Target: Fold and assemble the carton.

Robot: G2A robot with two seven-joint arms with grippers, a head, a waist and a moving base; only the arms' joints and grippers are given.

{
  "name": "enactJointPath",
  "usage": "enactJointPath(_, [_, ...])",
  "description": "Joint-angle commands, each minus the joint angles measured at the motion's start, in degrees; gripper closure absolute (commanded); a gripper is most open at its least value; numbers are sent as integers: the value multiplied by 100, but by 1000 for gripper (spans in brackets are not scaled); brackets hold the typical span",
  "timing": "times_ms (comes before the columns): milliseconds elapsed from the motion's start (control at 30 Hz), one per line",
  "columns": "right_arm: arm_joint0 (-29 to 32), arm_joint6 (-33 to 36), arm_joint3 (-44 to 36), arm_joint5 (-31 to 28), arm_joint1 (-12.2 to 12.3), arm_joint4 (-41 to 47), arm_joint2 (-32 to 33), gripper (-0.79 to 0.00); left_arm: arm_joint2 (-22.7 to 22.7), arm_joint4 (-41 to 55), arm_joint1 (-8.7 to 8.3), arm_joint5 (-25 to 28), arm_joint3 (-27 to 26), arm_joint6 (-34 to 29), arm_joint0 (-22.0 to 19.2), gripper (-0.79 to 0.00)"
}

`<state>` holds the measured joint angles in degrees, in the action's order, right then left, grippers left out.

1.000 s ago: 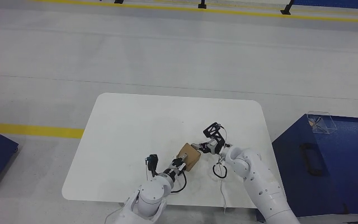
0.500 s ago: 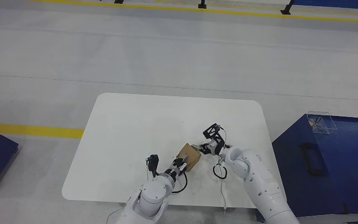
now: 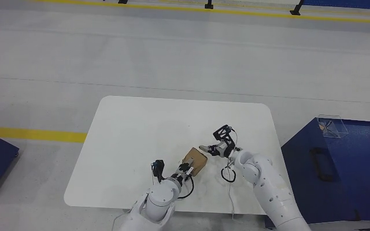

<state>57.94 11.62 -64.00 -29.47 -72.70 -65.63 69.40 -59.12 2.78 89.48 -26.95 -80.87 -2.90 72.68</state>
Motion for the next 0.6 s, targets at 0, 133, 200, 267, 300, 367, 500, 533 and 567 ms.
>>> enactJointPath(0, [62,-19,-114,-116,14,12,3,-785,0,1,1,13,-8,8,5,-434])
enactJointPath(133, [195,35,-342,-229,42,-126,-36,-785,-9,11,0,24,-18,3,16,-437])
enactJointPath(200, [216,84,-370,-161,47,-214,-61,-785,-17,13,-1,36,-26,4,24,-437])
enactJointPath(267, [200,135,-339,12,43,-311,-95,-785,-27,8,-5,51,-44,4,41,-440])
enactJointPath(300, [182,184,-310,101,37,-347,-123,-785,-32,0,-7,60,-62,3,52,-446])
enactJointPath(367, [142,261,-252,254,19,-344,-173,-785,-51,-9,-14,69,-109,1,80,-462])
enactJointPath(500, [78,344,-176,272,4,-326,-248,-785,-84,-111,-39,273,-321,33,206,-489])
enactJointPath(533, [70,351,-165,274,2,-324,-258,-785,-90,-181,-50,348,-414,49,261,-502])
enactJointPath(567, [67,350,-164,267,2,-317,-266,-785,-95,-264,-64,450,-525,67,330,-517])
